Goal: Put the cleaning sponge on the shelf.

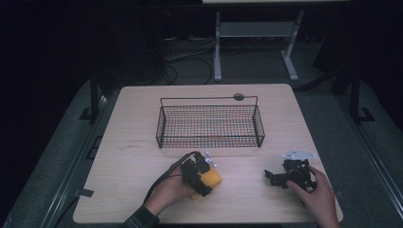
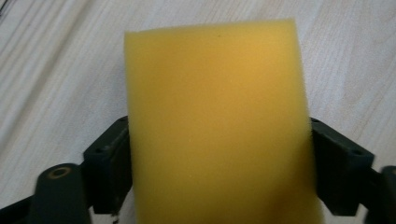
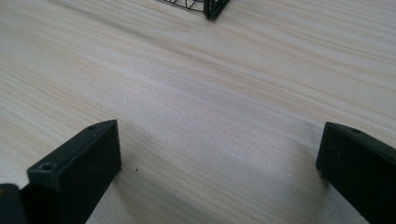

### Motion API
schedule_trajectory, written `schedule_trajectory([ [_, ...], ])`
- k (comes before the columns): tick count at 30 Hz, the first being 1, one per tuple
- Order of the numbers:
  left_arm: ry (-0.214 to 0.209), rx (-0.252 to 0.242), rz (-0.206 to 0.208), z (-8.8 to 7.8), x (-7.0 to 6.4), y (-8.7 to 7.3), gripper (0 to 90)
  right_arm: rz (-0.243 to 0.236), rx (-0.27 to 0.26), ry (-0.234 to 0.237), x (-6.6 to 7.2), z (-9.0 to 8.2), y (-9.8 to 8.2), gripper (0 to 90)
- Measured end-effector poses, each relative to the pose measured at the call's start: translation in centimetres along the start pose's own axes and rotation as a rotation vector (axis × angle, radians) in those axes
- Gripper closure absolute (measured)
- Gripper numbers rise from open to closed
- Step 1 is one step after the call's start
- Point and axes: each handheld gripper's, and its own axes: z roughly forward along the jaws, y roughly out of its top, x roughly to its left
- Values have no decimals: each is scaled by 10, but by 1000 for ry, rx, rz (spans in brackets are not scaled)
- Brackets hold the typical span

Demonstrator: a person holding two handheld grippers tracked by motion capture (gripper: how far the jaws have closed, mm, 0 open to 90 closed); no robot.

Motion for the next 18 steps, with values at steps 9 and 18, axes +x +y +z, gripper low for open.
schedule_trajectory([
  [9,0,-1,2,-2,1,-1,213,0,0,0,0,0,0,0],
  [18,-14,-8,0,-9,2,0,216,0,0,0,0,0,0,0],
])
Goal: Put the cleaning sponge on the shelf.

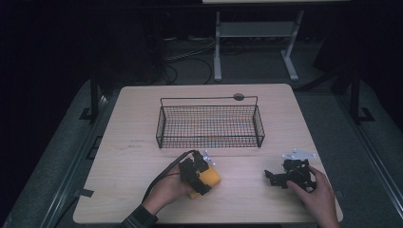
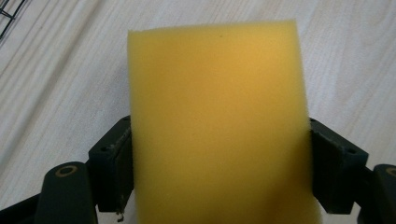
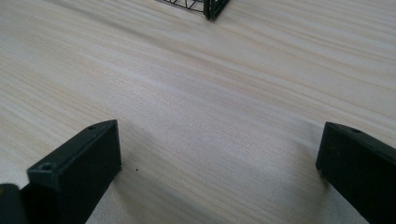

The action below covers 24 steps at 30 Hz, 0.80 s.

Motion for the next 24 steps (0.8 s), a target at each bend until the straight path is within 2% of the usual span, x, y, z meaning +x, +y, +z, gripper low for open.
schedule_trajectory([
  [24,-13,-34,1,-28,6,12,217,-1,0,0,0,0,0,0],
])
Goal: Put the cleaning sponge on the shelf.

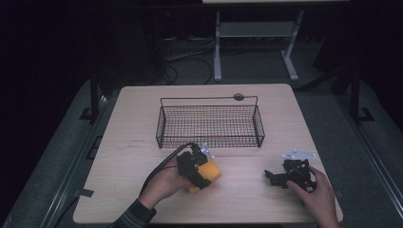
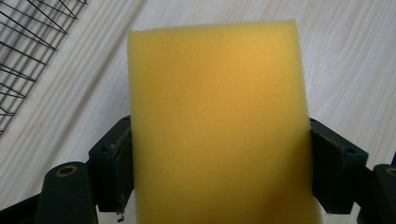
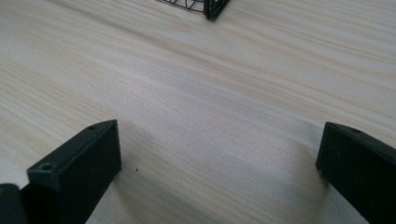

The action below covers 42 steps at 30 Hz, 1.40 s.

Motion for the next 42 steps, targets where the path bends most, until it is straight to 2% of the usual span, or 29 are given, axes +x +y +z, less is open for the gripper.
schedule_trajectory([
  [11,2,-20,-10,-13,8,3,218,0,0,0,0,0,0,0],
  [42,24,-46,15,-44,26,27,219,1,1,1,0,0,0,0],
])
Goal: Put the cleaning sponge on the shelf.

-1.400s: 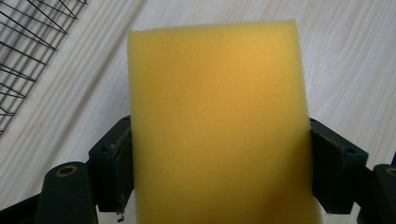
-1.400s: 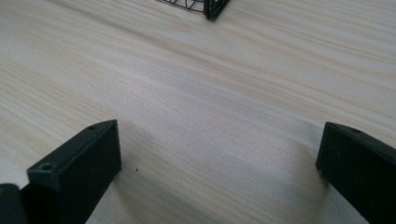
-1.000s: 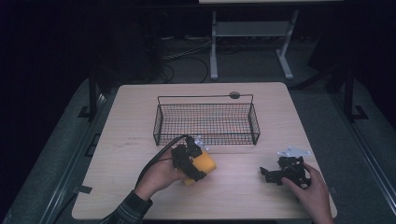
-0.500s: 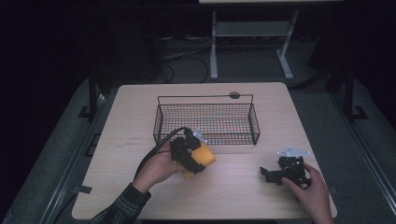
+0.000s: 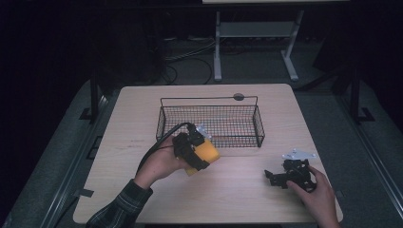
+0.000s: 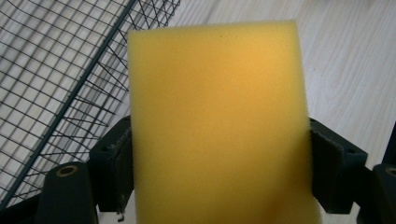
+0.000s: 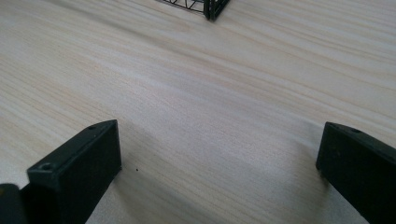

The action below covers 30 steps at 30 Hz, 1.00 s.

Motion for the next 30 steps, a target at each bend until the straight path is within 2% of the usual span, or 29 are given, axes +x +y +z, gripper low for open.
schedule_trajectory([
  [16,16,-13,3,-11,16,14,220,-1,0,0,0,0,0,0],
  [21,24,-30,-15,-14,24,18,220,0,-1,0,0,0,0,0],
  [30,42,-34,-35,-16,38,23,220,0,-1,0,0,0,0,0],
])
